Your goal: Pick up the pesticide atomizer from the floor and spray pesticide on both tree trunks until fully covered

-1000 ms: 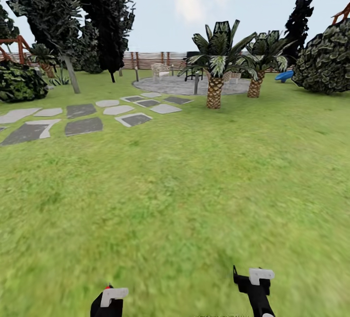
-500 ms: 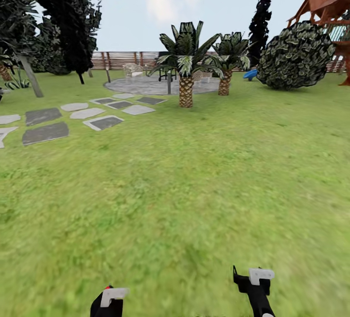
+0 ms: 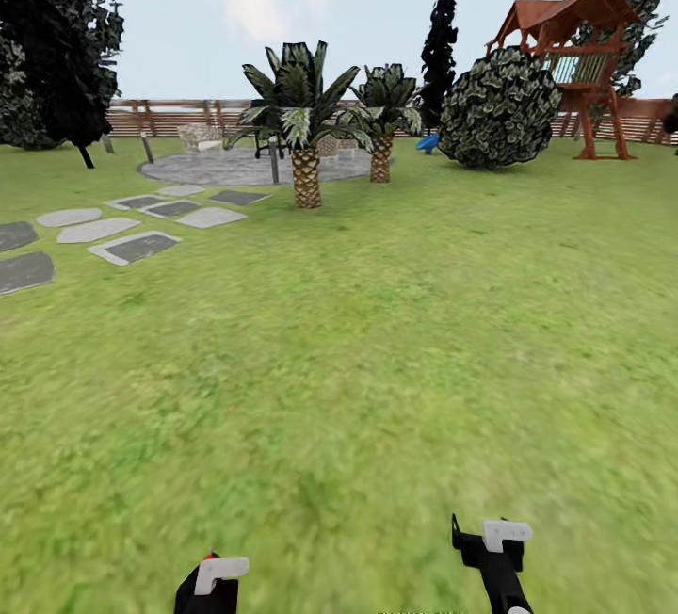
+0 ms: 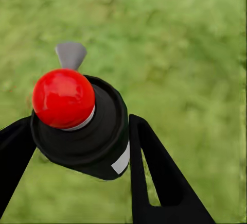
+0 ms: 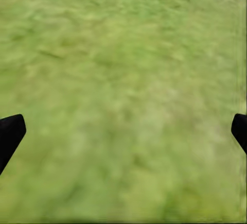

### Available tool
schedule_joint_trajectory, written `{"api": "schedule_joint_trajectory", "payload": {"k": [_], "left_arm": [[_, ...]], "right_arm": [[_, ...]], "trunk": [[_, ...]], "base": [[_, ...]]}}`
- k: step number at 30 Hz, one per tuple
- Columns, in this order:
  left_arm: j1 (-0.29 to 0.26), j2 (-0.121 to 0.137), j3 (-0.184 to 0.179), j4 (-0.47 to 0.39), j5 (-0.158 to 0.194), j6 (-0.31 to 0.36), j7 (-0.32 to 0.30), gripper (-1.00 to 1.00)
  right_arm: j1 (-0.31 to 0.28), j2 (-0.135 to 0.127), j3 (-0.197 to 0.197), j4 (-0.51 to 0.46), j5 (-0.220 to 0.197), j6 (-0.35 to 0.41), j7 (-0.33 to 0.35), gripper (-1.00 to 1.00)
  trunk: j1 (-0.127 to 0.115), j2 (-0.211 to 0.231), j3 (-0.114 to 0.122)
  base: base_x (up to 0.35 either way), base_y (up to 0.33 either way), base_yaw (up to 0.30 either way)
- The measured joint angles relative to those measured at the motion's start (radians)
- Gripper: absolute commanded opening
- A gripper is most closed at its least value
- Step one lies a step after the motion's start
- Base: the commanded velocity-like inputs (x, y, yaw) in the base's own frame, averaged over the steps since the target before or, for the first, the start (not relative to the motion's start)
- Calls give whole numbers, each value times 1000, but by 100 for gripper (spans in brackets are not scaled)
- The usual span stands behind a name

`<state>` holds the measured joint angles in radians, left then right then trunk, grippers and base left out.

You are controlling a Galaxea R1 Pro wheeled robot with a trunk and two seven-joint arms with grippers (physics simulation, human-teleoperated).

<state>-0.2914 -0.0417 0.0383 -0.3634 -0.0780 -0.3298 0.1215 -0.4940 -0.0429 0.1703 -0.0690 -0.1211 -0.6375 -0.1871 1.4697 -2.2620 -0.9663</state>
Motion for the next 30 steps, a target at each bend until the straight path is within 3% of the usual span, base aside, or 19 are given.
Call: {"api": "schedule_joint_trajectory", "payload": {"k": [30], "left_arm": [[0,0,0,-2,0,0,0,-100]], "right_arm": [[0,0,0,0,0,0,0,100]], "trunk": [[0,0,0]], "base": [[0,-274,-296]]}}
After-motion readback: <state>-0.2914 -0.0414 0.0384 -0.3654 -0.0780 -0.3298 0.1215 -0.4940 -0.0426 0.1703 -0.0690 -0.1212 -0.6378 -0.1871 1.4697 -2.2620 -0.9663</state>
